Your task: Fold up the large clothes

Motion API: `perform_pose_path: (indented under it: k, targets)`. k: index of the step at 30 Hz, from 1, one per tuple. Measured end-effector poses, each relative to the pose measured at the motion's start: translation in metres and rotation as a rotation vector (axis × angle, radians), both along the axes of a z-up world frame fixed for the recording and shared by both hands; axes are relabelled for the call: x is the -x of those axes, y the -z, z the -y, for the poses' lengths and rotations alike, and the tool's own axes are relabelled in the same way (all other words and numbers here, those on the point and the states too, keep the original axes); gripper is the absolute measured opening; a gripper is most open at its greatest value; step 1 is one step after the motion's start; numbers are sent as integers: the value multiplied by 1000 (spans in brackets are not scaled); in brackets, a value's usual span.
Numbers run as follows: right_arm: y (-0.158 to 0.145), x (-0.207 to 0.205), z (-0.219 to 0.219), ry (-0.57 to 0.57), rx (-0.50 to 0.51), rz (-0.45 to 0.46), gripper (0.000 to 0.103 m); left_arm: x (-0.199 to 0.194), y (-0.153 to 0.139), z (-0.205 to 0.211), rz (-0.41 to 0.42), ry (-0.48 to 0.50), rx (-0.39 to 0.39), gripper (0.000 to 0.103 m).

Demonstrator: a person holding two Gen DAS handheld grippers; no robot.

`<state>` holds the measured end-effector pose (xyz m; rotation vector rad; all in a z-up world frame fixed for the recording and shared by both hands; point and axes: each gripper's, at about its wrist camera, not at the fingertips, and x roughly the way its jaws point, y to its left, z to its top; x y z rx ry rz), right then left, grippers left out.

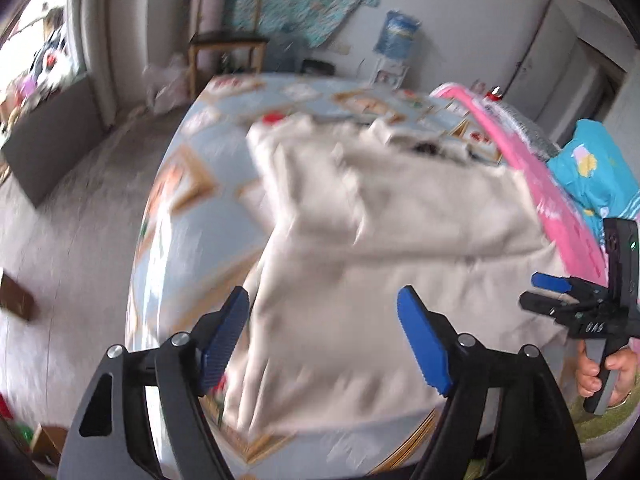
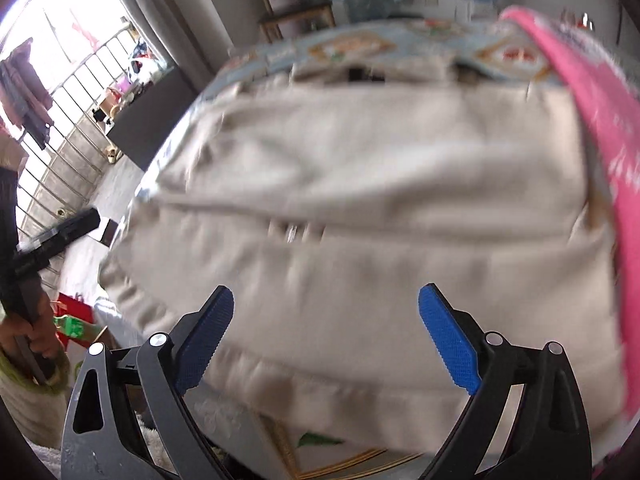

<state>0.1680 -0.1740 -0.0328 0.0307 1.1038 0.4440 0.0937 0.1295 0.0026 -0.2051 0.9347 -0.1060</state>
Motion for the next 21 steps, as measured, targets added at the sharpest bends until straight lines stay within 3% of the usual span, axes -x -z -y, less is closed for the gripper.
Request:
perform_pose_path:
  k: [3, 11, 21]
  targets:
    - [12, 7, -5, 12, 16, -20, 90, 8, 23, -6, -31, -9, 38, 74]
    - [16, 7, -12, 28, 74, -17, 90, -13, 39, -23, -51, 10, 101, 46]
    - [18, 5, -14, 30, 109, -14, 90, -31, 46, -34, -45, 82, 161, 42]
